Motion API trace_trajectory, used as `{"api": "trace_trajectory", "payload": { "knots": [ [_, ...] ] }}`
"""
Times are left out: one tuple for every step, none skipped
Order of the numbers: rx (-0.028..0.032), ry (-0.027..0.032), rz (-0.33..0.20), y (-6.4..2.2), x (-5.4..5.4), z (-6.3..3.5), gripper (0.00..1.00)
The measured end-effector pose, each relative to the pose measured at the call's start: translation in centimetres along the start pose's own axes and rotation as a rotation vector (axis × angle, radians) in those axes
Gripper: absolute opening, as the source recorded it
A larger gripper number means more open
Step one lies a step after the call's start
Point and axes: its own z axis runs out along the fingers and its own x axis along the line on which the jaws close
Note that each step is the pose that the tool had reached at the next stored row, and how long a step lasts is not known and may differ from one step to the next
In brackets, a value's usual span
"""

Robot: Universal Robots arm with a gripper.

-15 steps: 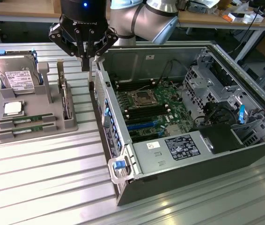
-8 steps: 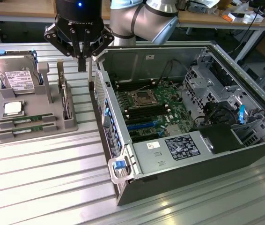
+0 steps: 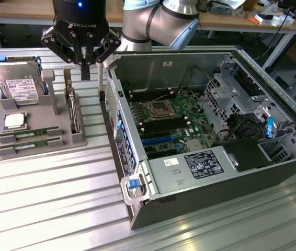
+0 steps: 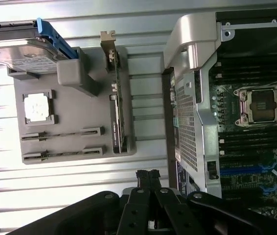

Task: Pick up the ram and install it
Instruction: 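Reach for the ram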

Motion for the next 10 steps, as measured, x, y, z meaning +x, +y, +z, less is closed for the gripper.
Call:
{"api": "trace_trajectory", "payload": {
  "knots": [
    [0.0000, 0.0000, 0.000, -0.01, 0.1, 0.00, 0.11],
    [0.0000, 0.0000, 0.000, -0.02, 0.2, 0.00, 0.11],
    [0.0000, 0.0000, 0.000, -0.03, 0.4, -0.01, 0.11],
    [0.0000, 0.0000, 0.000, -0.04, 0.5, -0.01, 0.11],
    [0.0000, 0.0000, 0.000, -0.05, 0.6, -0.02, 0.11],
    [0.0000, 0.0000, 0.000, -0.06, 0.8, -0.02, 0.11],
    [0.0000, 0.0000, 0.000, -0.06, 0.8, -0.02, 0.11],
    [0.0000, 0.0000, 0.000, -0.07, 0.9, -0.02, 0.11],
    [0.0000, 0.0000, 0.000, -0.08, 1.1, -0.02, 0.11],
    [0.0000, 0.0000, 0.000, -0.09, 1.2, -0.02, 0.11]
  ]
}}
